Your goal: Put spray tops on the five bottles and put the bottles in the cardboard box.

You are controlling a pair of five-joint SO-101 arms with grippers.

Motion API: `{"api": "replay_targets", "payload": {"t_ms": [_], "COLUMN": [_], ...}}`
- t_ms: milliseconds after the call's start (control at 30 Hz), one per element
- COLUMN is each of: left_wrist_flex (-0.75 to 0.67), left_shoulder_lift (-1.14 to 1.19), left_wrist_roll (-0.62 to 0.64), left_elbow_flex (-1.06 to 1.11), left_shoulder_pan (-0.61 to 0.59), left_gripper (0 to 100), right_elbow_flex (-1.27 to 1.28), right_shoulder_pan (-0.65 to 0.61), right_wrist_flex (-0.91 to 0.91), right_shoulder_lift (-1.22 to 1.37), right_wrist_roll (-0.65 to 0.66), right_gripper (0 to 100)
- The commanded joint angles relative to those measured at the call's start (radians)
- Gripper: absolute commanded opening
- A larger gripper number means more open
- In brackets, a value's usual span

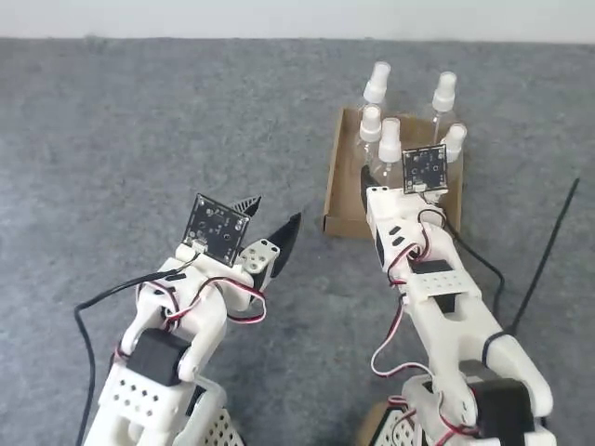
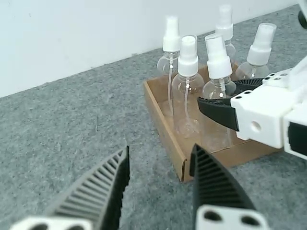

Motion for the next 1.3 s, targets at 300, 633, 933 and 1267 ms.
{"api": "replay_targets", "payload": {"t_ms": [300,633,933,1267], "left_wrist_flex": [-0.025,-0.025,-0.025,-0.025], "left_shoulder_lift": [0.002,0.002,0.002,0.002], "left_wrist_roll": [-0.006,-0.006,-0.006,-0.006], "left_elbow_flex": [-0.008,-0.008,-0.008,-0.008], "left_shoulder_pan": [-0.005,-0.005,-0.005,-0.005], "left_gripper": [18,18,18,18], "right_elbow_flex": [0.02,0.029,0.038,0.04], "right_shoulder_pan": [-0.008,-0.008,-0.021,-0.028], "right_wrist_flex": [-0.024,-0.024,-0.025,-0.025], "right_shoulder_lift": [-0.015,-0.018,-0.019,-0.019], "right_wrist_roll": [0.014,0.014,0.015,0.012], "right_gripper": [9.4,15.9,16.0,16.0]}}
